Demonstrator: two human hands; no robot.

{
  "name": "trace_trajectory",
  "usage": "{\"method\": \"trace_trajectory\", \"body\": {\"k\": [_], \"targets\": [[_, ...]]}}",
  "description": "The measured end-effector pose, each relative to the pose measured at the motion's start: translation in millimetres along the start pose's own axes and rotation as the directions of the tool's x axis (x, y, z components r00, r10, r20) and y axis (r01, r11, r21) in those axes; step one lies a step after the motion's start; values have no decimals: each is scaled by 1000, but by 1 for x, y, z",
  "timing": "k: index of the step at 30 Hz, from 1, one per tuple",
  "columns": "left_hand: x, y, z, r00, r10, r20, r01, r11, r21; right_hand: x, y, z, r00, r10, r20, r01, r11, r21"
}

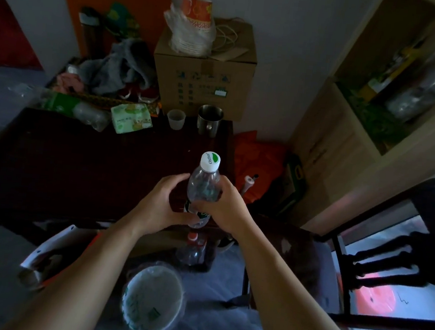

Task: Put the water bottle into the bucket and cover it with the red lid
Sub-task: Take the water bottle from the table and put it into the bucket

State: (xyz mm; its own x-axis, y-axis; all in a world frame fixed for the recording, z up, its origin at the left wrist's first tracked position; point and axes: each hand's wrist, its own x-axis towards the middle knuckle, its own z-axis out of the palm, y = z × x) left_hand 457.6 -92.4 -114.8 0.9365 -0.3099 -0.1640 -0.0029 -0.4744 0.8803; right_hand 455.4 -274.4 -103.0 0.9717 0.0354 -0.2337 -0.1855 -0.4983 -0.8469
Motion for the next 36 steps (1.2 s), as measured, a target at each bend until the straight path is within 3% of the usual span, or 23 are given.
{"method": "trace_trajectory", "body": {"k": [16,27,36], "targets": [[-58,-15,-11,999,-15,-36,17,999,44,-35,-8,36,1000,4,26,-4,1000,-6],[-92,-58,-68,999,22,40,-24,999,49,-65,-33,111,997,66,-35,-66,998,1],[-120,-93,-80,1000,3,-13,-3,999,34,-76,-27,153,997,79,25,-78,996,-35]]}}
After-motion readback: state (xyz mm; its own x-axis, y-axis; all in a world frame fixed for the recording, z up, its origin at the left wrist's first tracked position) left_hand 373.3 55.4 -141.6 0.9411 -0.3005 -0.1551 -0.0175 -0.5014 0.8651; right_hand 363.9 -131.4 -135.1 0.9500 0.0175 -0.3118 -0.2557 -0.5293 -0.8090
